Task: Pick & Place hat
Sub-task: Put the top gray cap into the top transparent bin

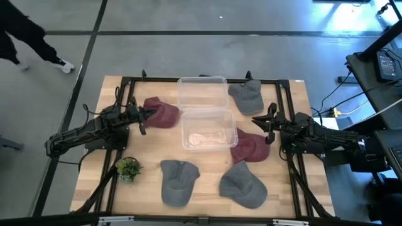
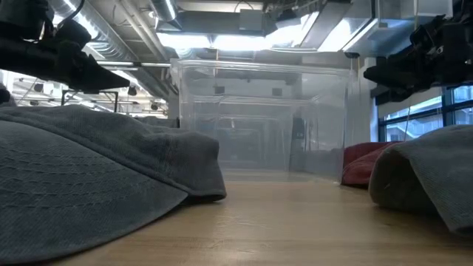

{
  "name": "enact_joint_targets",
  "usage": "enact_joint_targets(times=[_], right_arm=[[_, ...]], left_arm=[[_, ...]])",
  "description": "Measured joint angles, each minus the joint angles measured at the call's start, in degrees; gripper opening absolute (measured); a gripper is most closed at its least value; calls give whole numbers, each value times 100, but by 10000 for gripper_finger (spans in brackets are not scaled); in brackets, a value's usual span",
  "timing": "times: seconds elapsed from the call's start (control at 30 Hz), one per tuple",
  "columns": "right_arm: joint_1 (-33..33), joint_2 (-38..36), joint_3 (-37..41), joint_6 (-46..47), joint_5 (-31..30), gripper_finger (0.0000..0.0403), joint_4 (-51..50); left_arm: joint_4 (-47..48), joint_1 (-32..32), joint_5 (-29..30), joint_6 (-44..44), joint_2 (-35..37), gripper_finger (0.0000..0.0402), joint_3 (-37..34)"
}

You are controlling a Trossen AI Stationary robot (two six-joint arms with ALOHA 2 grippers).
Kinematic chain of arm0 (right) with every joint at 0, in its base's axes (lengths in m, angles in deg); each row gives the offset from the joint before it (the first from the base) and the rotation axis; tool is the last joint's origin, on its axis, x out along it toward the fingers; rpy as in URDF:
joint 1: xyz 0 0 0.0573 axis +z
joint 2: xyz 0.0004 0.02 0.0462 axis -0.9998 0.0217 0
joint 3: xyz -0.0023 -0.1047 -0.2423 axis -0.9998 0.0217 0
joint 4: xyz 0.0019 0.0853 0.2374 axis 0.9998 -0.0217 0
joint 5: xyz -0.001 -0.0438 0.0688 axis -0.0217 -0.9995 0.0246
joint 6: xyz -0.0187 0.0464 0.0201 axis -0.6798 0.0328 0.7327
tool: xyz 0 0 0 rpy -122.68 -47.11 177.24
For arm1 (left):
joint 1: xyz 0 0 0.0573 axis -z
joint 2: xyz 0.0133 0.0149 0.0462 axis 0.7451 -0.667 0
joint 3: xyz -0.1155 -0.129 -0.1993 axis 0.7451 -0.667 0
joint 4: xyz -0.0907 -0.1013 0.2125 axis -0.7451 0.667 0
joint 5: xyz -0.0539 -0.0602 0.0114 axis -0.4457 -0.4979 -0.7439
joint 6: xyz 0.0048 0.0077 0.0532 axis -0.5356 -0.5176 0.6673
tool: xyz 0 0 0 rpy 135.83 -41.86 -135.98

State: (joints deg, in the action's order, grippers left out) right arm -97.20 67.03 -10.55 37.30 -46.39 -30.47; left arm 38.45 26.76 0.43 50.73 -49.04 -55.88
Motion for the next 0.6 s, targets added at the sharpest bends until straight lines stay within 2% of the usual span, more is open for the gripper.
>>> enact_joint_targets(times=[0.13,0.4,0.5,0.6], right_arm=[[0,1,0,0,-45,114,19],[-2,1,0,-65,-312,261,53],[-2,2,0,-73,-307,293,76],[-2,2,0,29,-315,307,382]], left_arm=[[0,-2,-3,0,1,13,0],[0,-1,-5,-4,0,7,0],[0,0,-5,-4,0,6,0],[-25,-2,-7,-7,1,8,0]])
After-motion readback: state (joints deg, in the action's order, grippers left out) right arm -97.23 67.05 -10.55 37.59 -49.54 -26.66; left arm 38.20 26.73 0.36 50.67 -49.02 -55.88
